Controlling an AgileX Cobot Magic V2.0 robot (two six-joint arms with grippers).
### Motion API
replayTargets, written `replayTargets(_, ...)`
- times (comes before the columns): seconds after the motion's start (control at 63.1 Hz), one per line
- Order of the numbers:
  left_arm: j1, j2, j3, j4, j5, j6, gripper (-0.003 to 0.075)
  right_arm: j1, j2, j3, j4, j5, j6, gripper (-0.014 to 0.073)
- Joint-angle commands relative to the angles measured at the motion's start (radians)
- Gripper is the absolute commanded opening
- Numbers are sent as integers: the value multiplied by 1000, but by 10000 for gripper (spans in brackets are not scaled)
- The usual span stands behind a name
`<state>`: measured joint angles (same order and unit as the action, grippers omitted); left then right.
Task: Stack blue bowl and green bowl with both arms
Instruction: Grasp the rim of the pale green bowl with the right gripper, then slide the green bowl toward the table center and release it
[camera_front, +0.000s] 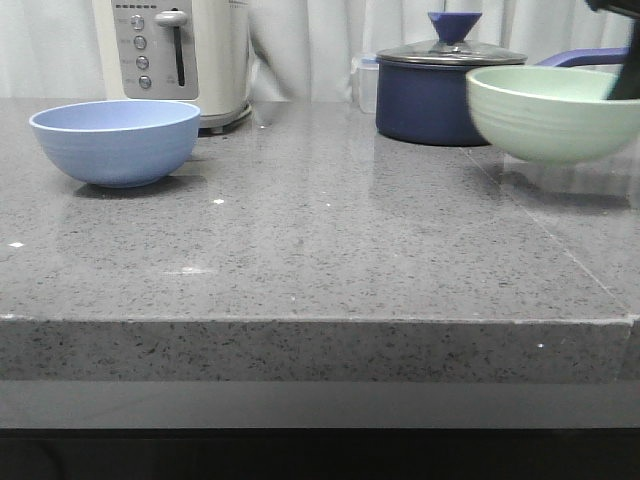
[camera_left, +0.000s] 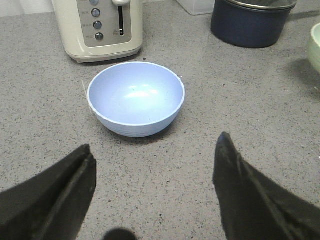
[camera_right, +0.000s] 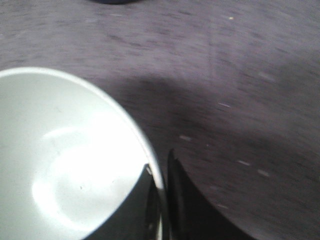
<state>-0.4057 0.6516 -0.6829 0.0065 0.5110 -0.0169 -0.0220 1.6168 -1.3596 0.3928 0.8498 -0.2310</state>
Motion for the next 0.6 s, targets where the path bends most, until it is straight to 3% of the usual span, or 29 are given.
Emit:
replayTargets(0.0,-7,4,-35,-6,-72,-1,491,82,-37,-66,10,-20,1,-54)
replayTargets(0.301,-7,4,-35,-6,-68,-1,491,304,91,-192,-64,-21,114,-54)
replayTargets(0.586,-7,4,-35,-6,-68,-1,491,354,169,-244,-101,-37,150,-54)
